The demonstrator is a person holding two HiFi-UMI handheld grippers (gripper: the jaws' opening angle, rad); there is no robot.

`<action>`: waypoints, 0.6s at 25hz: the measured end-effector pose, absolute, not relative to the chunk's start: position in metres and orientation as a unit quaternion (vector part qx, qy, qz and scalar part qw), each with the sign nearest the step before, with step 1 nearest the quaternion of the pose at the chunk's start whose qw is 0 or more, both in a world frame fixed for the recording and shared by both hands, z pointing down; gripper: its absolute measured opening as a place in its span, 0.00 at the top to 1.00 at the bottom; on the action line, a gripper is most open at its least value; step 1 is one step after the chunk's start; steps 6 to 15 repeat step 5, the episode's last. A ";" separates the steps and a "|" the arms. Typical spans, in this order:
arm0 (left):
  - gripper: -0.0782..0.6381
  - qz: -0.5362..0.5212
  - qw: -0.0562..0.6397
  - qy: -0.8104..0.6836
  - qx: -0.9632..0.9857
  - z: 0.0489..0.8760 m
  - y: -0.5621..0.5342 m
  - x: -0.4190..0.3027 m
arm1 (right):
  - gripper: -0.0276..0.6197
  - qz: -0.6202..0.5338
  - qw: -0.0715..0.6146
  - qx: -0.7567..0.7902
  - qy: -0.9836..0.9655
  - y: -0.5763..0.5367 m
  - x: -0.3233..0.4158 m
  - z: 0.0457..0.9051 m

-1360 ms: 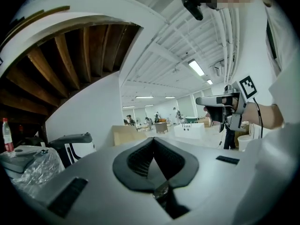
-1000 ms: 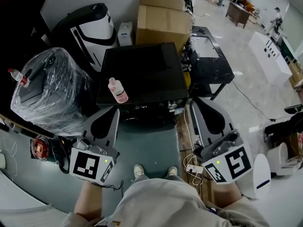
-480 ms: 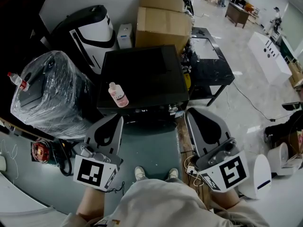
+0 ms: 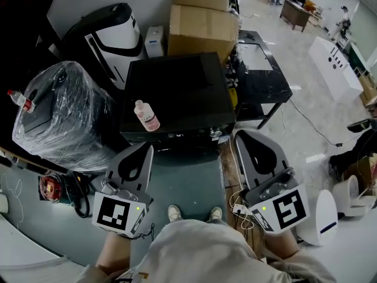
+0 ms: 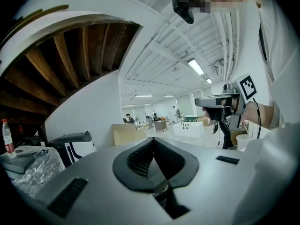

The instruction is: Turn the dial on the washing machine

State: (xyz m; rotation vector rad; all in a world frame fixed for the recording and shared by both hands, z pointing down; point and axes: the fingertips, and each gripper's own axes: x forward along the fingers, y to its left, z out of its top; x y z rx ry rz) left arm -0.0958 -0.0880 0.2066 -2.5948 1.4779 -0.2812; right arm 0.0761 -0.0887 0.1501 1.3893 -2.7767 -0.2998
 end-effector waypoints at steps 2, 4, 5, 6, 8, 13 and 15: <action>0.86 -0.093 0.070 0.491 -0.863 0.207 -0.087 -0.095 | 0.91 -0.097 0.018 0.448 -0.889 -0.090 0.077 0.152; 0.86 -0.093 0.070 0.491 -0.863 0.206 -0.086 -0.095 | 0.91 -0.096 0.022 0.449 -0.888 -0.091 0.077 0.153; 0.86 -0.093 0.070 0.491 -0.863 0.206 -0.086 -0.095 | 0.91 -0.094 0.023 0.449 -0.888 -0.091 0.078 0.154; 0.86 -0.093 0.070 0.491 -0.863 0.206 -0.086 -0.095 | 0.91 -0.094 0.023 0.449 -0.888 -0.091 0.078 0.154; 0.86 -0.093 0.070 0.491 -0.863 0.206 -0.086 -0.095 | 0.91 -0.094 0.023 0.449 -0.888 -0.091 0.078 0.154; 0.86 -0.093 0.070 0.491 -0.863 0.206 -0.086 -0.095 | 0.91 -0.094 0.023 0.449 -0.888 -0.091 0.078 0.154; 0.86 -0.093 0.070 0.491 -0.863 0.206 -0.086 -0.095 | 0.91 -0.094 0.023 0.449 -0.888 -0.091 0.078 0.154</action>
